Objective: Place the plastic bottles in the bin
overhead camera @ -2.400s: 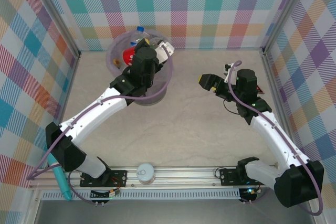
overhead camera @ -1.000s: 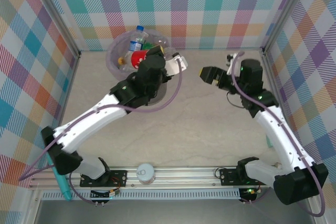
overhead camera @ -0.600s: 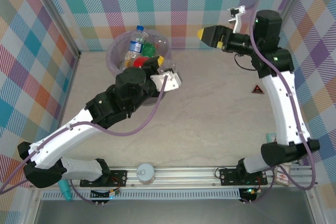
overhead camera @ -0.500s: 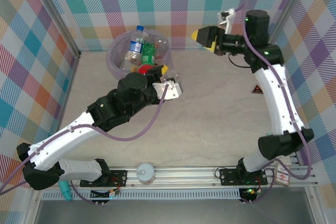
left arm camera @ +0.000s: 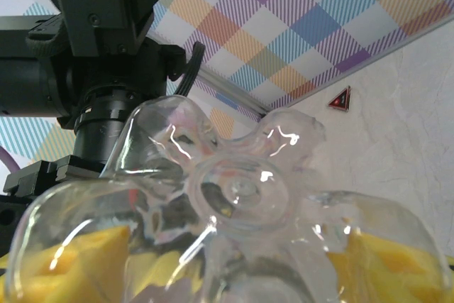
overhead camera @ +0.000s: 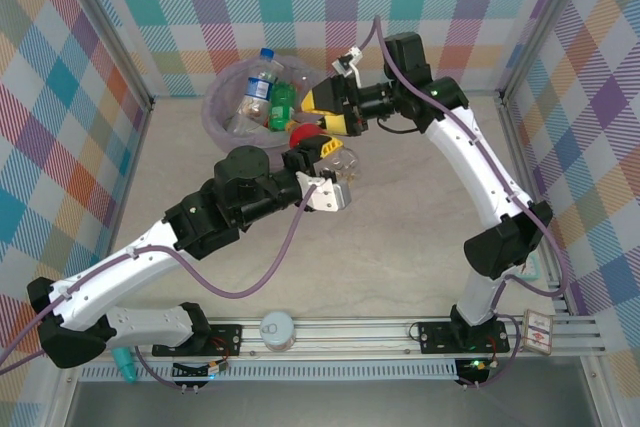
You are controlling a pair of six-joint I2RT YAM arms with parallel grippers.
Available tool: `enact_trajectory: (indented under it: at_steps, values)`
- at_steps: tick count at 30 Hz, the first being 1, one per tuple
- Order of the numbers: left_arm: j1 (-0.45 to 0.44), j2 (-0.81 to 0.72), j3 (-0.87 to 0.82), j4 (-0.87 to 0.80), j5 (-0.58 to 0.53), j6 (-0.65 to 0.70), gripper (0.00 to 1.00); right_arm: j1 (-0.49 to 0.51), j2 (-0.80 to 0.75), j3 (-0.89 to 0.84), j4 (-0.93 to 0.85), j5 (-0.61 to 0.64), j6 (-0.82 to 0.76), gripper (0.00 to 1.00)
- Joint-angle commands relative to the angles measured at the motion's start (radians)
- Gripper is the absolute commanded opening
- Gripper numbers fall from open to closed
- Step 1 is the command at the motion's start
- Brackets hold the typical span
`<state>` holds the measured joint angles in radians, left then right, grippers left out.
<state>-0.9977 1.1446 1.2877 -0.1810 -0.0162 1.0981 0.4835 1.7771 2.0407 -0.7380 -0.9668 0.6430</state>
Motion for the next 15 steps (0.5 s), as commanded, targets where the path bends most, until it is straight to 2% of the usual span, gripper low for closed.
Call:
enact_trajectory:
  at_steps: [1, 9, 13, 15]
  values:
    - [-0.007, 0.028, 0.044, 0.057, -0.014, 0.136, 0.15, -0.003, -0.017, 0.029, -0.083, -0.062, -0.013, 1.0]
    - [-0.009, 0.086, 0.062, 0.137, -0.061, 0.32, 0.18, -0.003, -0.023, 0.011, -0.131, -0.118, -0.023, 0.98]
    - [-0.009, 0.128, 0.067, 0.151, -0.057, 0.335, 0.19, -0.003, -0.057, -0.027, -0.103, -0.129, -0.019, 0.93]
    - [-0.007, 0.145, 0.065, 0.164, -0.048, 0.319, 0.19, -0.003, -0.076, -0.062, -0.046, -0.134, 0.008, 0.87]
